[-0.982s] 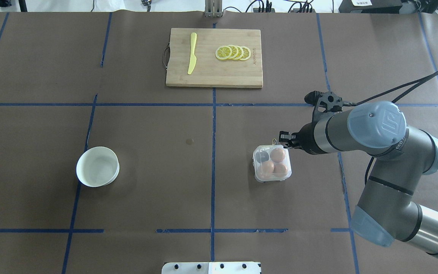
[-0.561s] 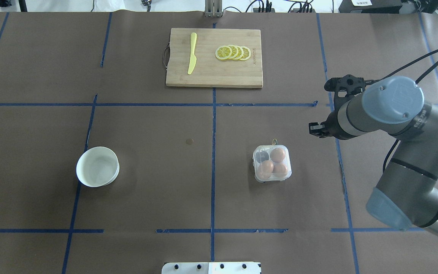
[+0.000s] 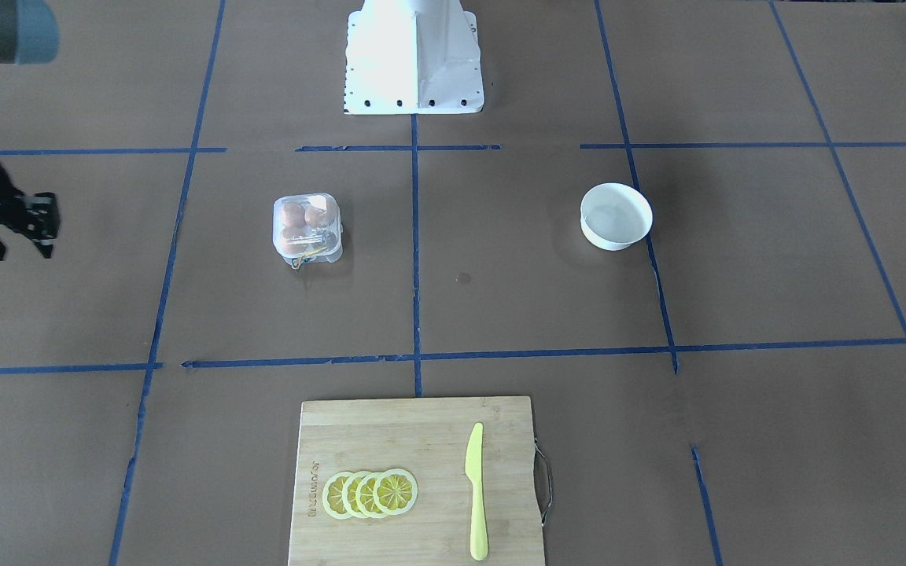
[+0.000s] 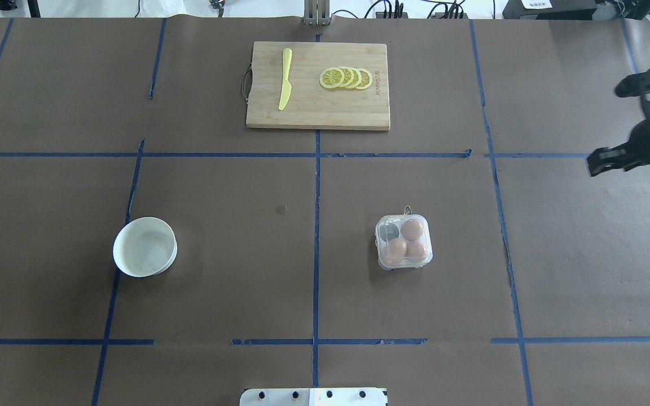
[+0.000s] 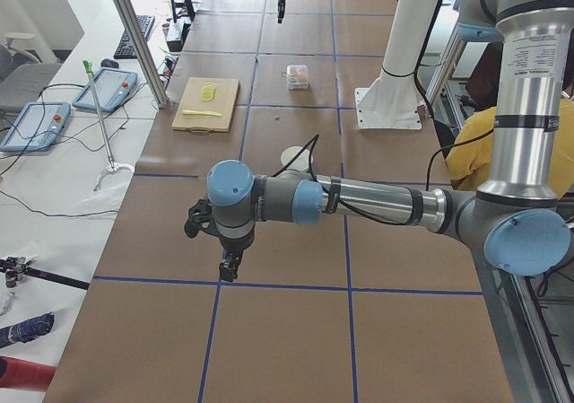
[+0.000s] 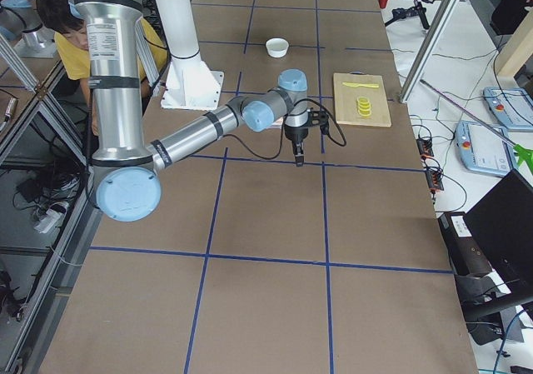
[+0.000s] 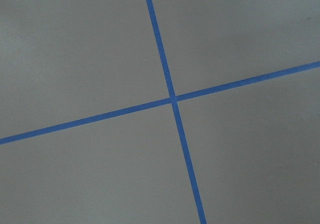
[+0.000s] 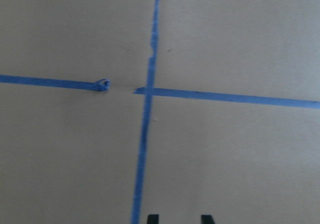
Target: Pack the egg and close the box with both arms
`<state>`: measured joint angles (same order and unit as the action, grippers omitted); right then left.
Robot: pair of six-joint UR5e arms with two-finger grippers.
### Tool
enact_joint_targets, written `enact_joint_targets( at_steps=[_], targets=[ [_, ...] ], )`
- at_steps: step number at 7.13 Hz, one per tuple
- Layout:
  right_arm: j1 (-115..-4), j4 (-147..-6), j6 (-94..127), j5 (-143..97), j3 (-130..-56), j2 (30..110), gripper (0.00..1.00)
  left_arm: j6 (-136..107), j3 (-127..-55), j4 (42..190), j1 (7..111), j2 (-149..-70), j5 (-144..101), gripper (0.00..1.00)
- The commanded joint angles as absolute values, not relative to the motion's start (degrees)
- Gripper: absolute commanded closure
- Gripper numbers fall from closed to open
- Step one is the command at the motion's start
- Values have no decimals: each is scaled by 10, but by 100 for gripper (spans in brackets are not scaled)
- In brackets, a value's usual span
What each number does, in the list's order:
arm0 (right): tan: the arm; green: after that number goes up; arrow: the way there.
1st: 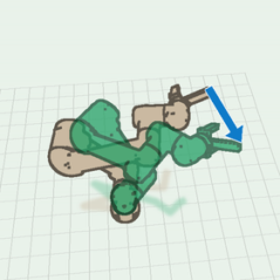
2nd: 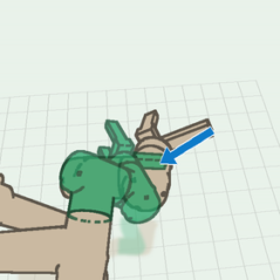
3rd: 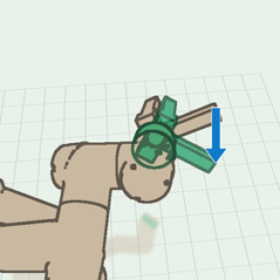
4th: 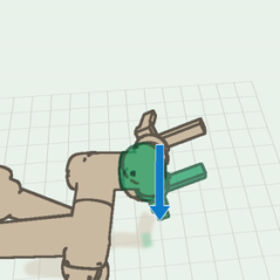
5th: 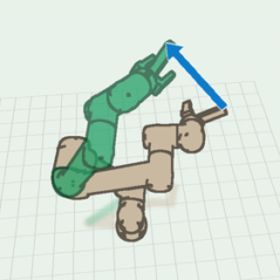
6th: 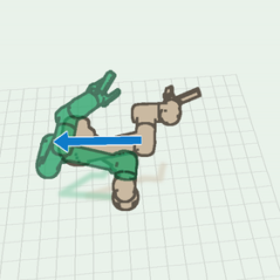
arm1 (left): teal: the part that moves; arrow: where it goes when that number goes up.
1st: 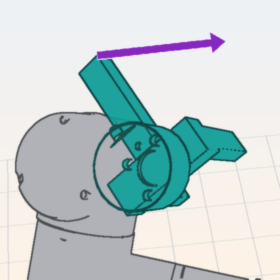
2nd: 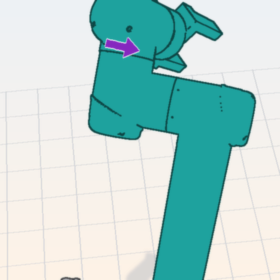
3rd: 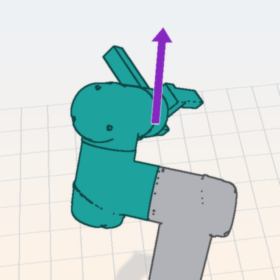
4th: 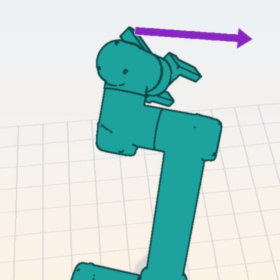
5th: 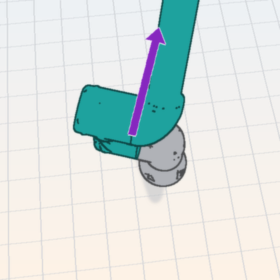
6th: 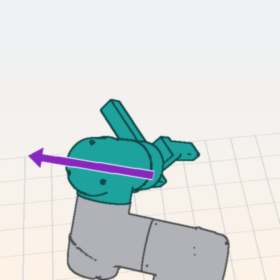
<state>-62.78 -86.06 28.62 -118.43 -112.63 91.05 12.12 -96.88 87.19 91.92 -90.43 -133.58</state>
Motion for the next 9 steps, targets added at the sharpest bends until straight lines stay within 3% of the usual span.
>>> enact_joint_targets(
  at_steps=[1,3,9],
  targets=[
    [-809,-863,56,-1287,-1043,961,0,121,-969,870,918,-905,-1335,0],
    [-875,-863,-24,-1296,-1010,990,0,121,-955,870,918,-905,-1334,0],
    [-883,-905,-18,-1335,-1011,1013,0,122,-959,882,918,-897,-1334,0]
  ],
)
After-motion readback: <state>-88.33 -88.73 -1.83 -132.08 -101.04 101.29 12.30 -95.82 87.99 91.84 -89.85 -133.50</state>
